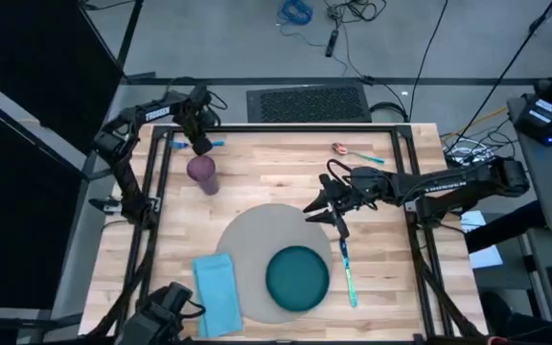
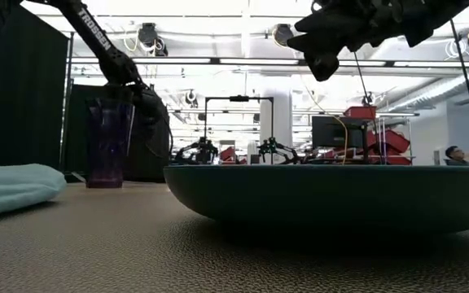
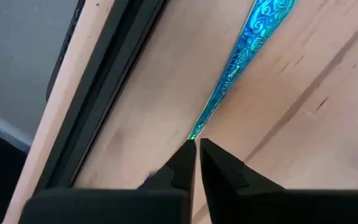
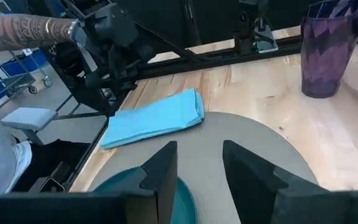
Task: Set table place
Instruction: Put the iridescent fork on the blue napkin
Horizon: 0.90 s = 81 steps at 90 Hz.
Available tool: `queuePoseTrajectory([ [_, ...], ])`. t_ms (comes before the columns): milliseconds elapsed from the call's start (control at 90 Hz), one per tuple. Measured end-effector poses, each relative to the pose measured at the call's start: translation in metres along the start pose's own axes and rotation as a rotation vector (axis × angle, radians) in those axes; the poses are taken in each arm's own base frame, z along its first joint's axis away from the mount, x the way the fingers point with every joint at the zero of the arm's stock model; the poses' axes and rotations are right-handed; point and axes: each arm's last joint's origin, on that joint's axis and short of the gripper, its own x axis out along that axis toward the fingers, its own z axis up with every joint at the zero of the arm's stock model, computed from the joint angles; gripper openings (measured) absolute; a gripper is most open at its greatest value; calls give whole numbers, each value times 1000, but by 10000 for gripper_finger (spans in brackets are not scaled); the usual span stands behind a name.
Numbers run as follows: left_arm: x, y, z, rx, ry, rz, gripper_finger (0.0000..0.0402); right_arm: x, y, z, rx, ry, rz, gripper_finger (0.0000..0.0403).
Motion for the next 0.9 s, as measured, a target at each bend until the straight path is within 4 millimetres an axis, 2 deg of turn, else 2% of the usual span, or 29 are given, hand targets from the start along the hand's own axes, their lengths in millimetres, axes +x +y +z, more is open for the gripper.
queuePoseTrajectory([
  [256,1,-2,0,27,20,19,117,0,-1,-8,1,79,-14,116],
  [378,9,-5,-2,33,14,33,146,0,-2,-9,-3,93,-16,116],
  [711,32,-12,-5,60,-44,53,153,-1,-2,-11,-9,106,-18,116],
  [900,48,-17,-5,92,7,58,153,0,-2,-10,4,100,-17,116],
])
